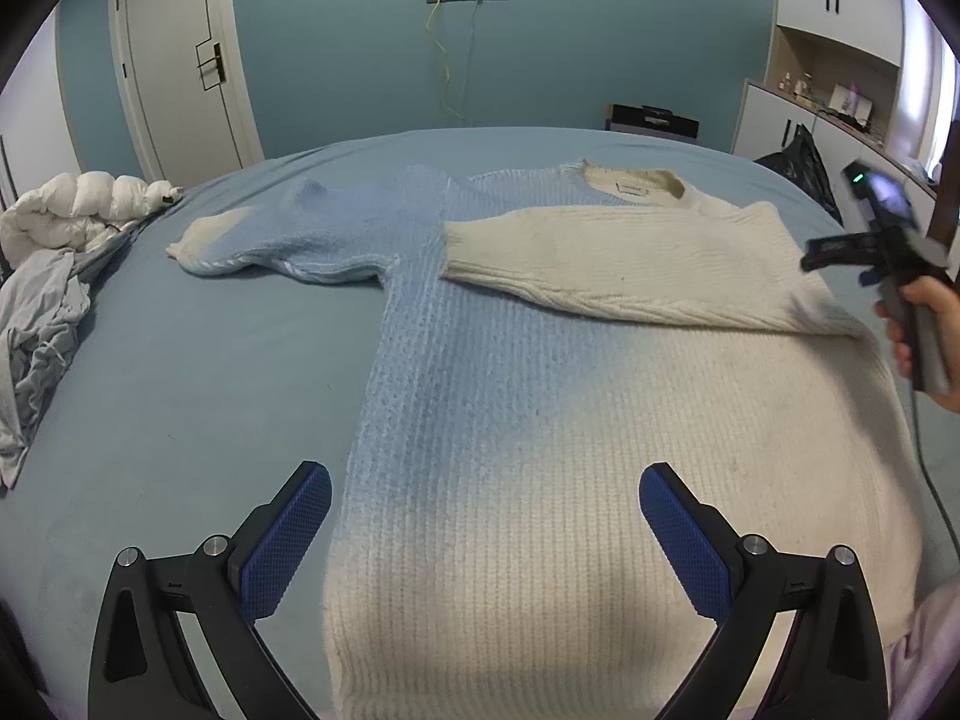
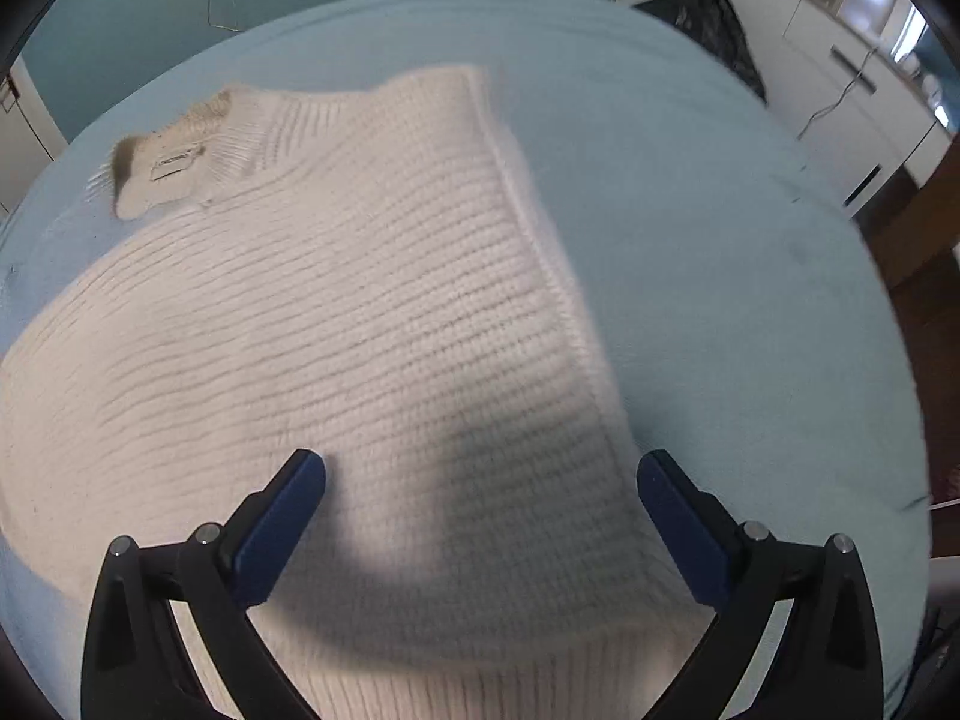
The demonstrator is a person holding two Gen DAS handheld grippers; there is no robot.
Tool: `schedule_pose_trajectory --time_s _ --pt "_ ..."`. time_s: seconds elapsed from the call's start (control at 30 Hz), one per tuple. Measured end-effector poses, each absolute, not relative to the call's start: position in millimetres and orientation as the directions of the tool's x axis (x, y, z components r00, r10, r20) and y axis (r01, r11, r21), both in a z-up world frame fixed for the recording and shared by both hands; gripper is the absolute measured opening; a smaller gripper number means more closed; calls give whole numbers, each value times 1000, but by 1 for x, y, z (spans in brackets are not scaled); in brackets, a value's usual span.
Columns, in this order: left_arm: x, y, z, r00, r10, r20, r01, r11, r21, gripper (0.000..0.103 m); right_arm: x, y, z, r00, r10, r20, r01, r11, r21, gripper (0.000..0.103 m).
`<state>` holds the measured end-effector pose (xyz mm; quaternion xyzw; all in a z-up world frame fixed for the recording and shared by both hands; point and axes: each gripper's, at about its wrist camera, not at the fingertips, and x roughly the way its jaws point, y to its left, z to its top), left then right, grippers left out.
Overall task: Fold small clothes
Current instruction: 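Withdraw the right tool from the folded cream sleeve, then grasp the blue sleeve cuff with the left tool and lift it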
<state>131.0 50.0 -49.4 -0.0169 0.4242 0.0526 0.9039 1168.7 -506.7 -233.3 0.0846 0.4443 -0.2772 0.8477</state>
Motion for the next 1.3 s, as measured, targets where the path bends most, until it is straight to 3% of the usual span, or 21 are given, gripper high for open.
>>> schedule_pose_trajectory --time_s 0.2,0.27,0.4,0.5,0.63,0.7,0.83,0.93,1.1,1.3 --pt "126 46 -46 650 84 -756 -101 995 23 103 1071 -394 -135 691 -432 -580 452 884 -120 102" --pt "124 45 -44 660 80 -747 -93 995 25 103 1063 -360 -115 722 -420 -550 441 892 -103 102" --pt "117 44 -41 681 93 -726 -89 995 43 103 1021 -324 -80 794 -222 -566 318 945 77 102" --pt "109 45 -40 699 99 -708 -93 995 48 103 983 -300 -74 832 -9 -555 215 927 307 102" --pt "98 46 -39 707 112 -698 -94 993 64 103 949 -296 -90 859 102 -501 147 889 433 102" --pt "93 44 -37 714 118 -691 -89 993 78 103 935 -298 -99 873 76 -482 142 906 400 102" --pt "88 39 -35 717 143 -682 -85 989 117 103 927 -313 -129 863 -167 -477 291 936 199 102" --pt "91 43 -37 690 121 -714 -77 993 94 103 938 -332 -154 823 -290 -487 403 904 142 102" --pt "103 72 -37 626 82 -775 -131 991 -1 103 970 -374 -204 763 -274 -586 462 865 198 102" --pt "136 148 -20 584 93 -806 -254 964 -72 103 987 -411 -213 768 -189 -612 459 828 322 102"
